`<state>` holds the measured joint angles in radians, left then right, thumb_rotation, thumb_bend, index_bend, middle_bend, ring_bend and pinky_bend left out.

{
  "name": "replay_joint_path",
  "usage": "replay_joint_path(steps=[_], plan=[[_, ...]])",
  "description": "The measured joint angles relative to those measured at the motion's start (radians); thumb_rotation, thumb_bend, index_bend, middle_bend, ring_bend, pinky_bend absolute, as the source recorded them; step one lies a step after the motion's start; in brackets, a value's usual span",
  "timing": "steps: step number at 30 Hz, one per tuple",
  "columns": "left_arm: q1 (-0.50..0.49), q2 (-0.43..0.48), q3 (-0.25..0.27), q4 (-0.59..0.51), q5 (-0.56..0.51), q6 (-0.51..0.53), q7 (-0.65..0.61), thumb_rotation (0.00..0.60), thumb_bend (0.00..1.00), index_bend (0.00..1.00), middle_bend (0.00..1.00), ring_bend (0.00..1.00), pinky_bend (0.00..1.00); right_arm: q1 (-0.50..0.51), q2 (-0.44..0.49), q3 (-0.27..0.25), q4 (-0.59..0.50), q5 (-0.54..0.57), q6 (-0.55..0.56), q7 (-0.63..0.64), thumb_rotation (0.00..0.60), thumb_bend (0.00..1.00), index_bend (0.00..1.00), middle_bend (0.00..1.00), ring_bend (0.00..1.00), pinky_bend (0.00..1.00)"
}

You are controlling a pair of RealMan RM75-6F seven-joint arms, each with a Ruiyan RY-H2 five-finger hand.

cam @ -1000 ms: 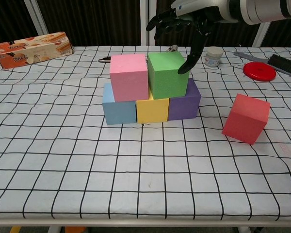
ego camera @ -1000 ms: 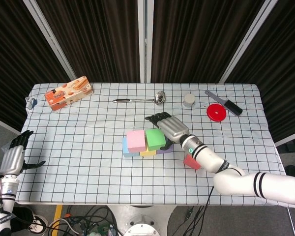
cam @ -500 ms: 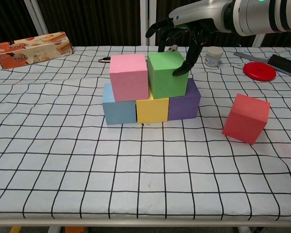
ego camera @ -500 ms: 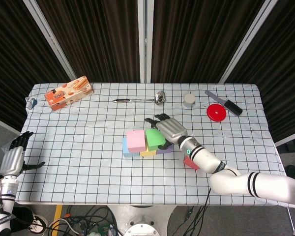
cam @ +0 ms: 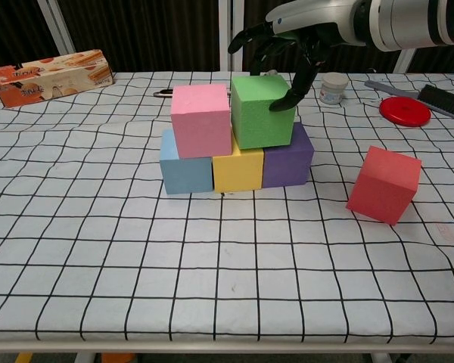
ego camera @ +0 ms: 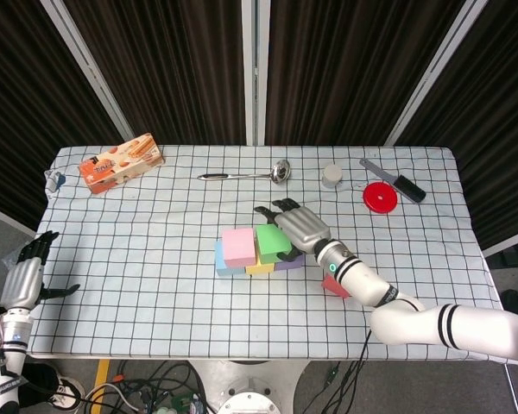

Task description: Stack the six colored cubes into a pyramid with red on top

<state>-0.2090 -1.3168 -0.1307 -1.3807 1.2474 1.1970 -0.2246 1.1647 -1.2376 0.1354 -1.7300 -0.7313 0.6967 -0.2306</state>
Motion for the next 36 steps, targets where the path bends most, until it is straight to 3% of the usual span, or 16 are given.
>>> replay_joint_path(steps=[20,36], plan=[[-0.002,0.002,-0.005,0.008,0.016,0.012,-0.024,0.600,0.00,0.07,0.03,0.00,0.03,0.012,-0.033,-0.013,-0.034,0.059,0.077,-0.090,0.600,0.25,0.00,0.32,0.00,0.00],[0.001,-0.029,0.023,0.071,0.141,0.094,-0.083,0.600,0.00,0.08,0.03,0.00,0.03,0.012,-0.039,-0.009,-0.045,0.080,0.099,-0.118,0.600,0.26,0.00,0.32,0.00,0.00]])
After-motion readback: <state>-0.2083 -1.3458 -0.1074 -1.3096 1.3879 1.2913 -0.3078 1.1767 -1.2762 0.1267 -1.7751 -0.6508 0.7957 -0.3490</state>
